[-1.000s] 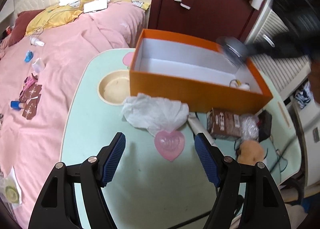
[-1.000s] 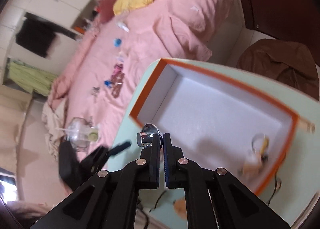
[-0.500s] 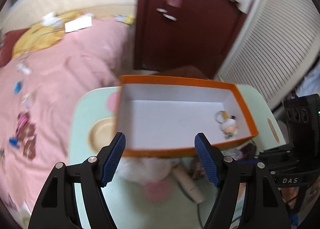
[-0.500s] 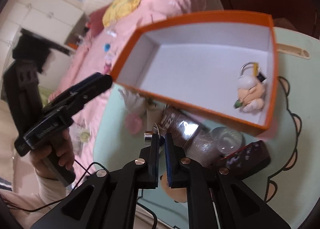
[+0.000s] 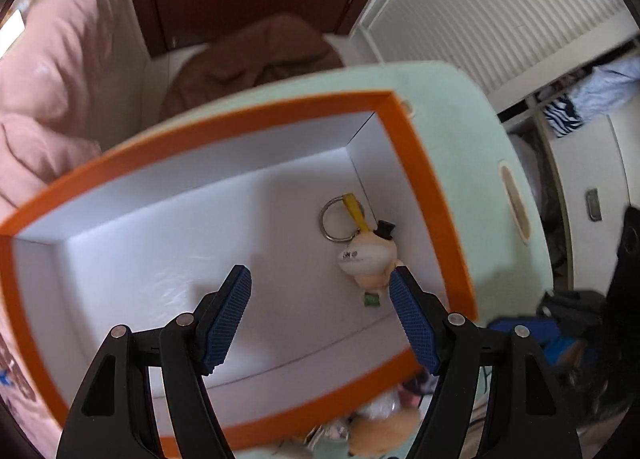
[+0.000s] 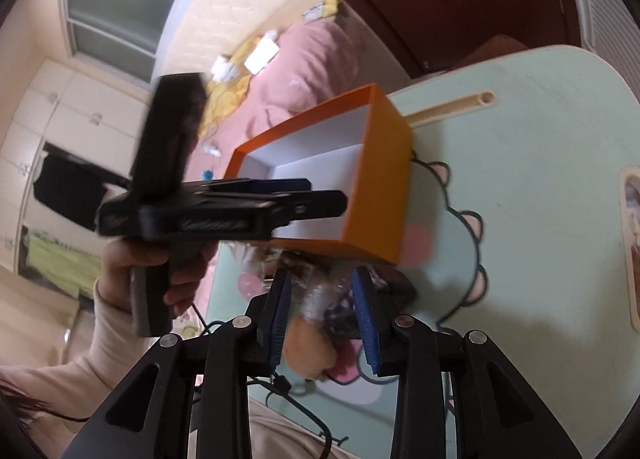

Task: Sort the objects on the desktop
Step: 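Grasp the silver metal piece in the box with the right tool, set it on the table, then grasp the top-hat keychain figure in the box with the left tool and lift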

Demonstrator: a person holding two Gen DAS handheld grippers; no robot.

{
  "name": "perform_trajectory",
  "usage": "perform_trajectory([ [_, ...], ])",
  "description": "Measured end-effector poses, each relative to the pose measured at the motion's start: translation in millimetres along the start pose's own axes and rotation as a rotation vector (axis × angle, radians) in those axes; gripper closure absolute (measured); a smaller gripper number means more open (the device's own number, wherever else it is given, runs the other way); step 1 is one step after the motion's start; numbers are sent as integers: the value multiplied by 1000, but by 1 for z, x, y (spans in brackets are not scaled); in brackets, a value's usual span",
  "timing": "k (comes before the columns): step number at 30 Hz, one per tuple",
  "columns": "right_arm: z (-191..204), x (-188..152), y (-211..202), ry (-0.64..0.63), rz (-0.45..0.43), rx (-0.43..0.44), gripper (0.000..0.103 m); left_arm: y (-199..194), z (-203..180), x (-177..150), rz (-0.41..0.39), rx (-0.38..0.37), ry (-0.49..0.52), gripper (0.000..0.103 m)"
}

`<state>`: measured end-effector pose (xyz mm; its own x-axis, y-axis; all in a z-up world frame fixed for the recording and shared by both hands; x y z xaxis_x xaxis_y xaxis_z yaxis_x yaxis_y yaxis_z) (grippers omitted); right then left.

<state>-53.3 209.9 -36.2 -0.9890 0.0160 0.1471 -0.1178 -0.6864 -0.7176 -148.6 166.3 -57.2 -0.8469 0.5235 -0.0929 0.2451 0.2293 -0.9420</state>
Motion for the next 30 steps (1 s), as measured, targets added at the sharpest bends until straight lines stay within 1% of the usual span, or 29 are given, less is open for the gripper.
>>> perform_trajectory([
  [2, -4, -1, 0, 6, 4, 1, 71, 8, -3, 4, 24, -24, -7, 31],
  [4, -6, -1, 2, 13, 4, 10, 70, 13, -4, 6, 26, 0, -3, 31],
  [6, -7, -1, 4, 19, 6, 20, 70, 13, -9, 8, -1, 42, 37, 31],
  [8, -8, -1, 5, 21, 8, 26, 69, 12, -10, 7, -12, 56, 52, 31],
  [9, -8, -1, 5, 21, 8, 27, 69, 11, -9, 6, -13, 58, 51, 36],
  [10, -9, -1, 4, 21, 7, 25, 69, 9, -6, 5, -15, 60, 46, 51],
  [12, -9, -1, 2, 20, 7, 24, 69, 6, 1, 3, -17, 63, 35, 67],
  [15, -9, 0, 1, 18, 6, 25, 69, 1, 11, -1, -22, 68, 18, 66],
  [17, -9, 0, 0, 17, 6, 25, 69, -2, 18, -3, -25, 71, 7, 61],
  [19, -9, 0, -1, 17, 5, 26, 69, -3, 23, -3, -37, 75, -10, 51],
  [21, -9, 1, -1, 15, 5, 26, 69, 0, 23, -4, -50, 76, -9, 49],
  [23, -7, 1, -1, 6, 4, 7, 69, 6, 16, -6, -43, 74, 18, 48],
  [26, -7, 4, 2, -17, -2, -75, 69, 11, 10, -7, -54, 115, 60, 48],
  [28, -8, 5, 4, -26, -6, -123, 69, 10, 11, -7, -61, 105, 53, 49],
  [29, -9, 5, 4, -28, -6, -146, 69, 10, 11, -7, -64, 96, 55, 51],
  [30, -10, 5, 5, -30, -6, -168, 69, 10, 10, -8, -65, 77, 57, 60],
])
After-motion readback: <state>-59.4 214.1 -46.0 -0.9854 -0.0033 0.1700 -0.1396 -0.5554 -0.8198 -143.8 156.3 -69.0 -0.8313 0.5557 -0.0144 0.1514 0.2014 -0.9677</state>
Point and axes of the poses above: each gripper's, at about its wrist camera, not at the fingertips, and y roughly the way its jaws point, z to its left, x to its top, the point moved 9 cm from there along y, roughly the way its jaws point, and after that the axes turned 15 degrees about z, right-handed, at the moved point
